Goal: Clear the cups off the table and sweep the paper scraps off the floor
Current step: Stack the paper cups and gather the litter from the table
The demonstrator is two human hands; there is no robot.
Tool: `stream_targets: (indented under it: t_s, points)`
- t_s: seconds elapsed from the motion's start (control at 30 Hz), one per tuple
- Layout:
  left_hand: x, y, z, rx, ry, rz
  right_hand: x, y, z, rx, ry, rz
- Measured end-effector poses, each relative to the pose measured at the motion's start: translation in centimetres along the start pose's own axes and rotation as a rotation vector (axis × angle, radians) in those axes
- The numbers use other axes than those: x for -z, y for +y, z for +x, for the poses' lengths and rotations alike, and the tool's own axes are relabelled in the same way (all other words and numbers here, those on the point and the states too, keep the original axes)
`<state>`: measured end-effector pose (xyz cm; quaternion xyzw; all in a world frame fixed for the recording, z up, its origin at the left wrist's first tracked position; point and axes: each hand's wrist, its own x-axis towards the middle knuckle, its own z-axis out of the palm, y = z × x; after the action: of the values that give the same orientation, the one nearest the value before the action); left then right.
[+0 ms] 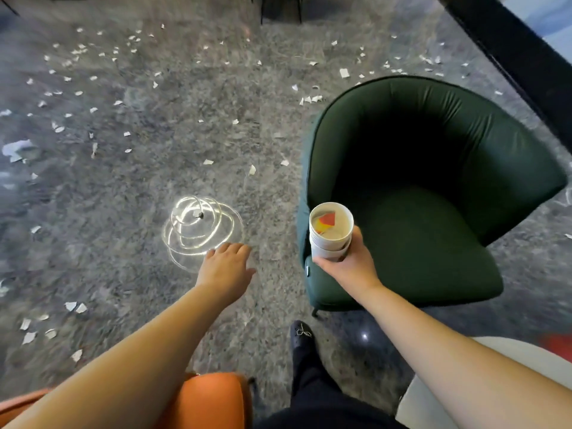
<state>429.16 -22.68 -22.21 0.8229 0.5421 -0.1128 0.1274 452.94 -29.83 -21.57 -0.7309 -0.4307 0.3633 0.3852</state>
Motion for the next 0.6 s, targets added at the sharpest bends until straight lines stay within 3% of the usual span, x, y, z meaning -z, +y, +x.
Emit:
stream_targets:
  t_s: [0.37,0.6]
  points:
    - [7.5,-6.6,14.0,0.114,0.036,-0.036,-4.7,-7.4,18.3,0.07,-0.062,0.061]
    - [11.1,-14.2,24.0,0.124,0.019,-0.033,-10.2,-10.9,29.5,0.082,0.0,0.03]
